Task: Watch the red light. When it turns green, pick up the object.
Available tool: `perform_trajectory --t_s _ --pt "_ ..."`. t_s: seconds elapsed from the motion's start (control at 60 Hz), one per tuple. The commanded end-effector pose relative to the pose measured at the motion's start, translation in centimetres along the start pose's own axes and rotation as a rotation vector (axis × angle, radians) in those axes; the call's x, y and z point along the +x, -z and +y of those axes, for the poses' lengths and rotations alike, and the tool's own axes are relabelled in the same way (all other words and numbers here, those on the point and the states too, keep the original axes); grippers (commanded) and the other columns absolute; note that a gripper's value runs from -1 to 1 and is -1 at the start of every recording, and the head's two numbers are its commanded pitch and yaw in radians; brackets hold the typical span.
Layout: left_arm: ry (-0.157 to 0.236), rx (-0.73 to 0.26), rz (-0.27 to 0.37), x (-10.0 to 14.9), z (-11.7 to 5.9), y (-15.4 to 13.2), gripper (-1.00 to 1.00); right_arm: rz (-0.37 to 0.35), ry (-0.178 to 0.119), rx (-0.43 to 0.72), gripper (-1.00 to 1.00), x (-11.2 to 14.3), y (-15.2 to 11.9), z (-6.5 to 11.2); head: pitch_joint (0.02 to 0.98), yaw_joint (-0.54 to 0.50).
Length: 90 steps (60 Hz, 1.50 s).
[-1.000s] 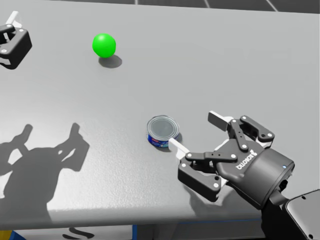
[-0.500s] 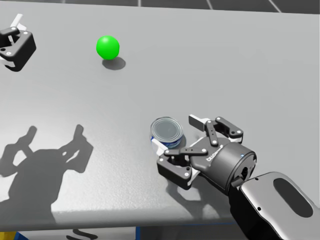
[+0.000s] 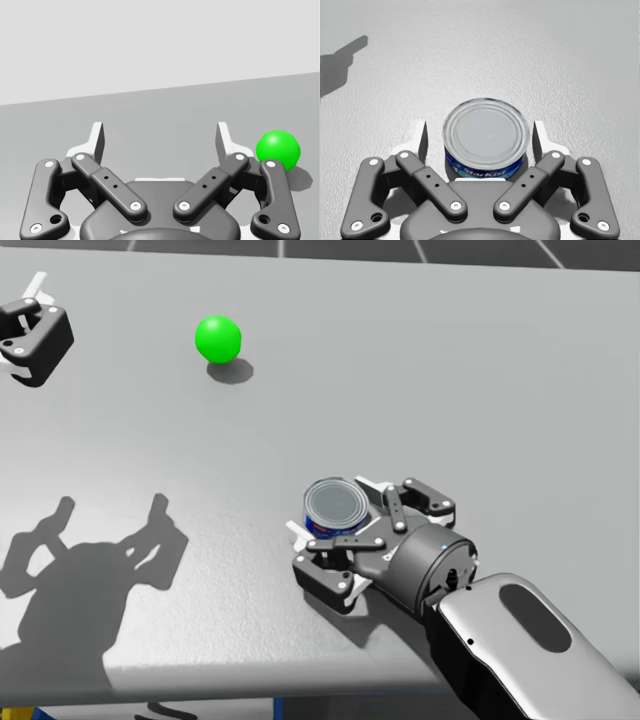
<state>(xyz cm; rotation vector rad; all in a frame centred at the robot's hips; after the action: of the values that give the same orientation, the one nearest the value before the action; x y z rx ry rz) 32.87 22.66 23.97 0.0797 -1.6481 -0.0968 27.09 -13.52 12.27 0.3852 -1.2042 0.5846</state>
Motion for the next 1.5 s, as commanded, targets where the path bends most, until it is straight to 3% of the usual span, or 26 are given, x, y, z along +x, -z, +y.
perform_trajectory --t_s 0.017,0.05,0.067,0.3,0.55,0.7,0.933,1.017,1.05,1.117,1.267,1.5 --pt "0.0 0.002 -0.003 0.1 0.1 -0.1 -1.0 -0.003 -0.027 -0.057 -0.03 -0.6 0.1 -0.1 0.854 -0.08" --pt "0.0 0.002 -0.003 0.1 0.1 -0.1 -1.0 -0.005 -0.03 -0.059 0.82 -0.7 0.1 -0.2 0.853 -0.08" --pt "0.0 0.002 -0.003 0.1 0.1 -0.1 -1.0 -0.005 -0.03 -0.064 1.0 -0.7 0.0 -0.2 0.852 -0.08" --pt "0.001 0.002 -0.002 0.1 0.1 -0.1 -1.0 -0.004 -0.038 -0.07 1.0 -1.0 -0.1 -0.5 0.791 -0.11" --pt "0.001 0.002 0.001 0.0 0.0 -0.1 -1.0 -0.014 -0.048 -0.07 1.0 -1.0 -0.2 -0.6 0.571 -0.13" --pt "0.0 0.001 0.003 -0.1 0.0 -0.1 -1.0 -0.024 -0.038 -0.065 1.0 -1.0 -0.2 -0.4 0.47 -0.13" --pt "-0.005 0.002 0.003 -0.1 0.1 -0.1 -1.0 -0.052 -0.034 -0.066 1.0 -0.4 -0.5 -0.2 0.425 -0.14" --pt "-0.006 0.003 0.003 -0.1 0.1 -0.1 -1.0 -0.076 0.0 -0.06 1.0 0.6 -0.8 -0.2 0.431 -0.14" --pt "-0.006 0.003 0.002 -0.1 0.1 -0.1 -1.0 -0.105 0.035 -0.055 1.0 1.4 -1.0 -0.3 0.435 -0.14" --pt "-0.006 0.002 0.003 -0.1 0.1 0.0 -1.0 -0.143 0.063 -0.054 1.0 2.7 -1.4 -0.4 0.438 -0.14" --pt "-0.006 0.0 0.005 -0.1 0.1 0.0 -1.0 -0.244 0.086 -0.061 1.0 7.0 -2.4 -0.6 0.44 -0.14" --pt "-0.008 -0.001 0.005 -0.1 0.1 0.0 -1.0 -0.366 0.074 -0.069 1.0 12.1 -3.5 -1.6 0.445 -0.14"
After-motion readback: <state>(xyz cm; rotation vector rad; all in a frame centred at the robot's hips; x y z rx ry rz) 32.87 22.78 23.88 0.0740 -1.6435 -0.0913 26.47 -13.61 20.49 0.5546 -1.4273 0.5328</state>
